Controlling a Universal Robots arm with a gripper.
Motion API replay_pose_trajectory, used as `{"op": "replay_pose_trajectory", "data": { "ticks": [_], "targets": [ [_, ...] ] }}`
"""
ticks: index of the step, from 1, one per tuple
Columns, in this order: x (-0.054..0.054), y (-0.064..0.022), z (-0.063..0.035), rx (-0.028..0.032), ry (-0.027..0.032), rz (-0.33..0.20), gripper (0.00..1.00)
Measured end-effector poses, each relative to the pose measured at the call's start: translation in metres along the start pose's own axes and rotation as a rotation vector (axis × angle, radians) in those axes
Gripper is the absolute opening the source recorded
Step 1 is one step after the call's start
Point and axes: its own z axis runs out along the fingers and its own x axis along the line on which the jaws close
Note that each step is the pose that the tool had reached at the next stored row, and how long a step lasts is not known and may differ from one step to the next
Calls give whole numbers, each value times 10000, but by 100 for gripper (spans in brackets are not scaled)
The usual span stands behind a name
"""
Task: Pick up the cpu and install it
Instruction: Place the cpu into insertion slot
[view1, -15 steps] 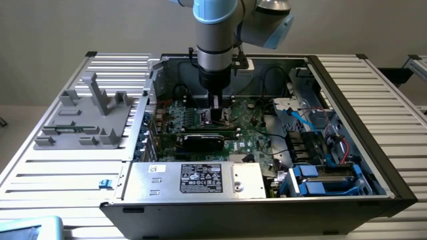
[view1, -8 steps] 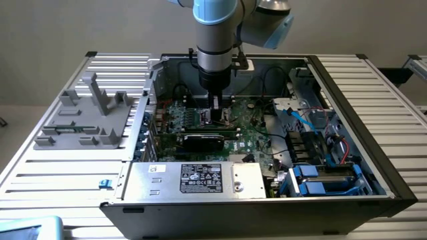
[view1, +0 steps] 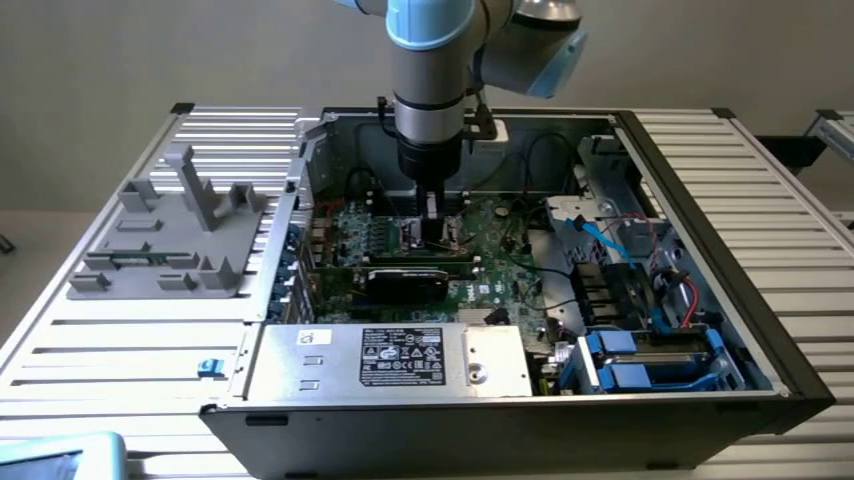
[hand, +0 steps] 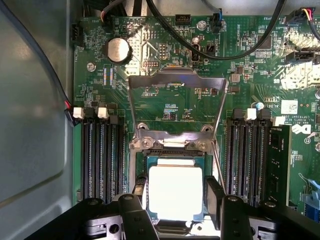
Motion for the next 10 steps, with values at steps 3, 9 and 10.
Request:
{"op": "replay_pose_trajectory", "data": {
  "ticks": [3, 9, 10],
  "targets": [
    [0, 0, 6, -9, -4, 151, 55],
    [-1, -1, 18, 29, -9, 197, 55],
    [-1, -2, 19, 36, -9, 198, 55]
  ]
}}
